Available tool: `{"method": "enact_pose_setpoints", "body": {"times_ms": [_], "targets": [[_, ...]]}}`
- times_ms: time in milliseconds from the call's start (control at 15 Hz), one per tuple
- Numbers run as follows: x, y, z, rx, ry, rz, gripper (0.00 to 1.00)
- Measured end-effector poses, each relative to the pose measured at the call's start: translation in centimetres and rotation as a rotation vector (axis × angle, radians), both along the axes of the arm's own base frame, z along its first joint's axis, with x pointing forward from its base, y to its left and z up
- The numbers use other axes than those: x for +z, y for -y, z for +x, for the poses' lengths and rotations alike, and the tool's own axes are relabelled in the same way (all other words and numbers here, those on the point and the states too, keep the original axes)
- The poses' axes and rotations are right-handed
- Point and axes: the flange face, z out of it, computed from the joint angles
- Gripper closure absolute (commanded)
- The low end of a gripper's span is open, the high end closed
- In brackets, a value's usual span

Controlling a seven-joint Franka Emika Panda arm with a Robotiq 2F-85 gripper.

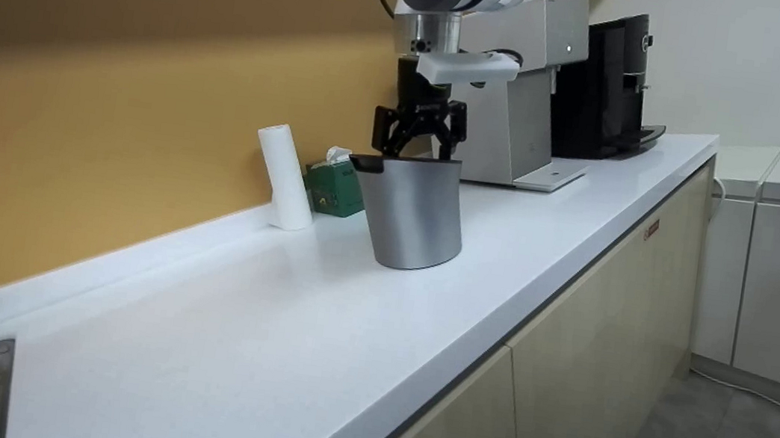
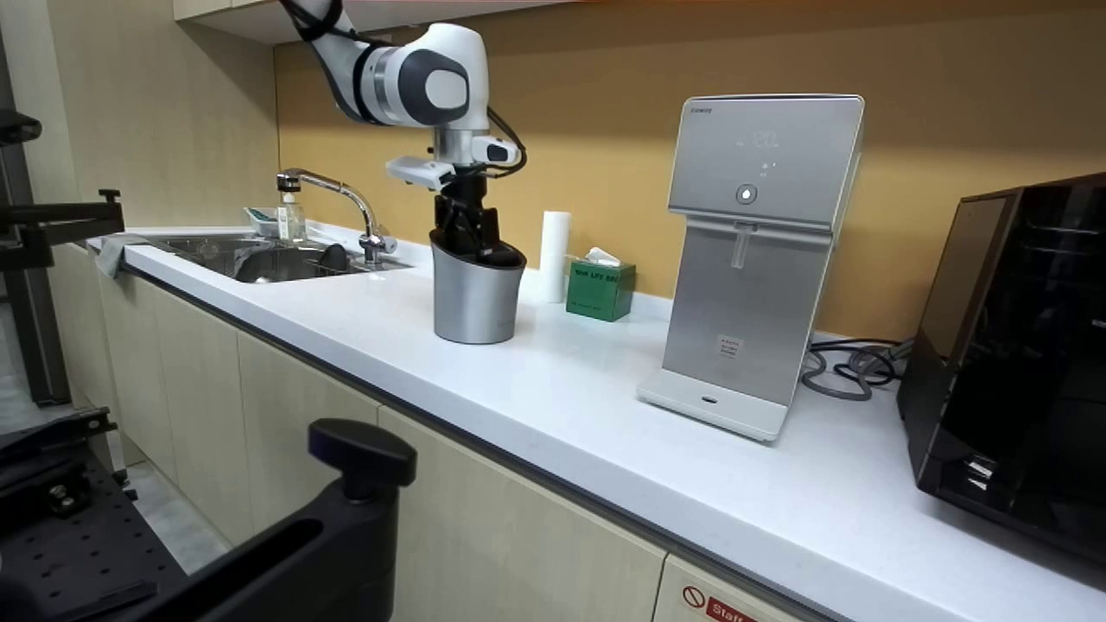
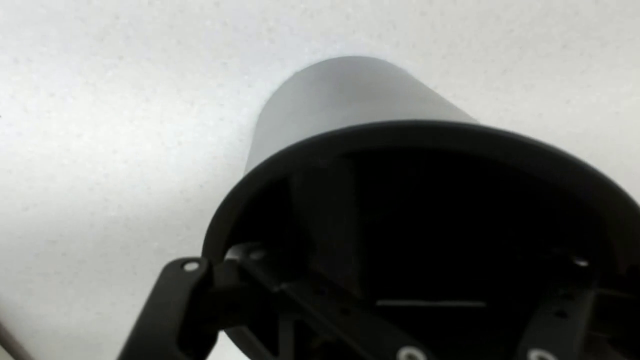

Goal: Remove the black jug from the silver jug and put it on the kitchen countertop

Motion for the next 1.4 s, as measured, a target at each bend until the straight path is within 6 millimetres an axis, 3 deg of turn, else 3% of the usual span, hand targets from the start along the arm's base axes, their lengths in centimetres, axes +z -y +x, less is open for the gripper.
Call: {"method": "enact_pose_setpoints", "body": {"times_ms": [600,1067,1133,1200,1400], "targets": [[-0.4,-0.4,0.9,0.031,-0.021,-0.007,0.0],[-1.0,-0.9,3.5,0.064,-0.037,-0.023,0.0],[-1.5,-0.9,3.8,0.069,-0.05,-0.029,0.25],[-2.0,-0.9,4.1,0.075,-0.064,-0.034,0.26],[-3.0,-0.9,4.7,0.088,-0.089,-0.04,0.49]]}}
